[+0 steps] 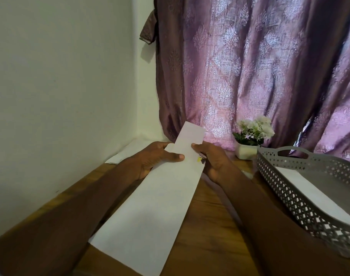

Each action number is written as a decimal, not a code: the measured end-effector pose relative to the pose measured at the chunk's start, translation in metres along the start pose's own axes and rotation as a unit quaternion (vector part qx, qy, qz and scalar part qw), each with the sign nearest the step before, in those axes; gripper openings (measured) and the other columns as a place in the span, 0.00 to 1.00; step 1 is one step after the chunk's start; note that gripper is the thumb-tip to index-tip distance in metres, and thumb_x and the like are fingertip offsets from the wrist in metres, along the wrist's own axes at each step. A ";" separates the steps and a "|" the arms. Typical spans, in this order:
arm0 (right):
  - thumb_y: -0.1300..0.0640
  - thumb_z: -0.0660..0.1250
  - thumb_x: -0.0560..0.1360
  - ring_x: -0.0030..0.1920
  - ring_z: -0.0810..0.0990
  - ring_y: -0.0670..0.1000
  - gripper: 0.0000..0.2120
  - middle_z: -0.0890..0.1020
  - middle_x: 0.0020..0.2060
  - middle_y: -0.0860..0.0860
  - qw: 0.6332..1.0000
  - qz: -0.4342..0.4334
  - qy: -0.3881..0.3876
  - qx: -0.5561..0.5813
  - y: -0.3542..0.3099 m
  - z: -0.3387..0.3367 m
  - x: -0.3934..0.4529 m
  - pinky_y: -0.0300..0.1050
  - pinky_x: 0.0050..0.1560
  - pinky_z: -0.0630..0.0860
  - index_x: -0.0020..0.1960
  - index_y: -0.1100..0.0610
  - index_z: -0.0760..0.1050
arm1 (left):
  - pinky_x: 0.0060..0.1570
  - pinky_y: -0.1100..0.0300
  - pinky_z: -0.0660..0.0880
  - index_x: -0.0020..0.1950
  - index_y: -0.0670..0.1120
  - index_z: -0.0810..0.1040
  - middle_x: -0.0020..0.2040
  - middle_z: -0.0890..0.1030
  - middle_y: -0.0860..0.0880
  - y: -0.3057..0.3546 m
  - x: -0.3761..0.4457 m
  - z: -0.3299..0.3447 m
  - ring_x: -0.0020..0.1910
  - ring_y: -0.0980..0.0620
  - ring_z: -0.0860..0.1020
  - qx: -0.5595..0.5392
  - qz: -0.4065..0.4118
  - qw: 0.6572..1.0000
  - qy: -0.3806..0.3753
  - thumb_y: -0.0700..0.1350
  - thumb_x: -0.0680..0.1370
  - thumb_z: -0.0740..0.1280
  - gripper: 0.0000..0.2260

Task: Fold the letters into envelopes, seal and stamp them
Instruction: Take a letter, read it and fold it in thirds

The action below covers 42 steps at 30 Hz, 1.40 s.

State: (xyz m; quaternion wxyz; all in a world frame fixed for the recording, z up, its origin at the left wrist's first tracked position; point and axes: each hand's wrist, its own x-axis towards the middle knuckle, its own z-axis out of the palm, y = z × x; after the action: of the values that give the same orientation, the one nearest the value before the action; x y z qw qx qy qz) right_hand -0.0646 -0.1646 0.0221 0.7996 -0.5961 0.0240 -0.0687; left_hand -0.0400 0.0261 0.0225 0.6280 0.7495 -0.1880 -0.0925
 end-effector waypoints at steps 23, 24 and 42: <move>0.53 0.74 0.76 0.51 0.83 0.57 0.15 0.86 0.51 0.55 0.991 -0.027 0.127 0.032 -0.003 -0.016 0.017 0.46 0.41 0.78 0.59 0.58 0.80 | 0.63 0.46 0.79 0.60 0.41 0.85 0.56 0.87 0.42 -0.012 0.004 -0.008 0.56 0.40 0.86 -0.044 -0.035 0.998 -0.015 0.50 0.72 0.80 0.20; 0.54 0.74 0.76 0.50 0.83 0.56 0.14 0.86 0.51 0.55 0.992 -0.033 0.124 0.020 -0.003 -0.016 0.017 0.47 0.41 0.78 0.59 0.59 0.80 | 0.62 0.47 0.80 0.60 0.41 0.85 0.56 0.87 0.42 -0.012 0.004 -0.008 0.56 0.40 0.86 -0.043 -0.028 0.999 -0.010 0.50 0.73 0.79 0.20; 0.58 0.71 0.77 0.42 0.82 0.53 0.09 0.85 0.46 0.55 0.992 -0.077 0.102 -0.020 -0.002 -0.024 0.024 0.46 0.39 0.77 0.57 0.58 0.81 | 0.59 0.49 0.82 0.61 0.39 0.84 0.57 0.87 0.40 -0.006 0.004 -0.012 0.55 0.40 0.86 -0.072 -0.018 0.997 -0.037 0.45 0.76 0.76 0.16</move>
State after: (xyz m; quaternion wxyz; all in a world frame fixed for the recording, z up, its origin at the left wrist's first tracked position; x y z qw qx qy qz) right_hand -0.0441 -0.1911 0.0181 0.7729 -0.6022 0.0612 -0.1902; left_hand -0.0309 0.0362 0.0195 0.6712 0.7016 -0.1903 -0.1449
